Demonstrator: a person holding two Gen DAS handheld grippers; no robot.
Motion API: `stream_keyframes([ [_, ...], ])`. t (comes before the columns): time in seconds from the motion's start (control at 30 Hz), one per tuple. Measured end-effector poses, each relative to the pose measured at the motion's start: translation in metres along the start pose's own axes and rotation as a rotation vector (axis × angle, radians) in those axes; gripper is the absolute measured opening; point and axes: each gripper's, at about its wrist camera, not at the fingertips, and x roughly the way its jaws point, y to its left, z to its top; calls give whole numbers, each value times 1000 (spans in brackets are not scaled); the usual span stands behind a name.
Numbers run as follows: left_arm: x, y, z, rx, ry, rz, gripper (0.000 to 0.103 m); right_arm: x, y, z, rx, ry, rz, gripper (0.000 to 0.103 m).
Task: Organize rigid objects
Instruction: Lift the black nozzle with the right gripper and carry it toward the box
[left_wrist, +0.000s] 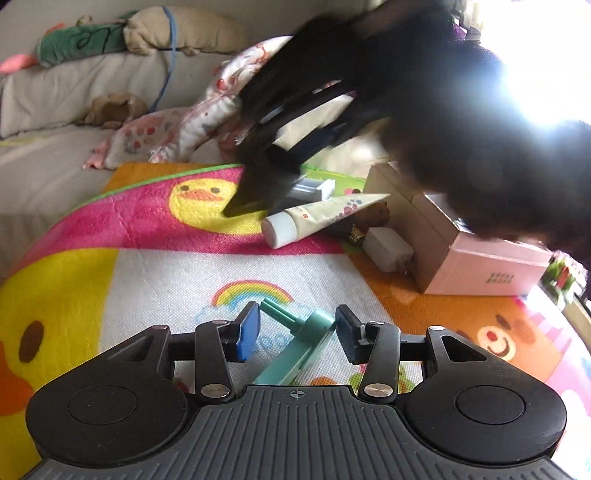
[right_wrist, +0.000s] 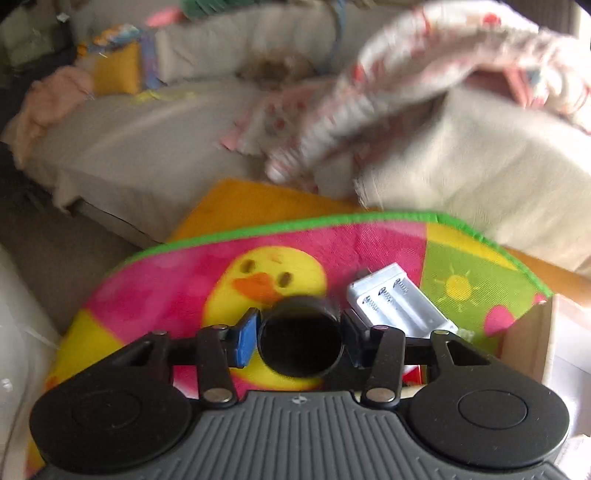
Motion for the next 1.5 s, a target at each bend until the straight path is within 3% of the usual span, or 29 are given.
stream_keyframes([
  [0.13,-2,5,1,-32,-3,-20,49,-75,-2,-38,-85,-92,50,47],
  [0.27,-1,-6,0,20,0,14,49,-130,-16,-99,-133,-124,29,47],
  [0.37,-3,-14,-3,34,11,-4,42,-154,-27,-145,-152,-117,-12,47],
  [0.6,-13,-55,-23,62,49,-85,42,-182,-60,-229,-73,-136,-111,48],
  [0.8,-17,-88,-31,128,82,-98,46,-187,-71,-259,-30,-132,-117,50],
  [0.87,-18,-96,-33,169,98,-105,47,-183,-75,-268,-21,-120,-129,59],
  [0.93,-21,-105,-37,223,110,-100,47,-181,-78,-278,-3,-118,-140,74],
  [1.1,-23,-118,-41,307,145,-102,55,-171,-82,-296,28,-122,-151,81],
  [1.13,-23,-119,-41,312,155,-107,58,-172,-83,-300,36,-140,-159,87],
  [1.23,-25,-126,-41,336,196,-141,68,-172,-83,-305,35,-158,-150,88],
  [1.33,-29,-128,-38,345,238,-184,68,-173,-87,-307,42,-162,-133,90],
  [1.5,-34,-124,-38,394,276,-97,66,-171,-86,-307,35,-163,-128,95],
])
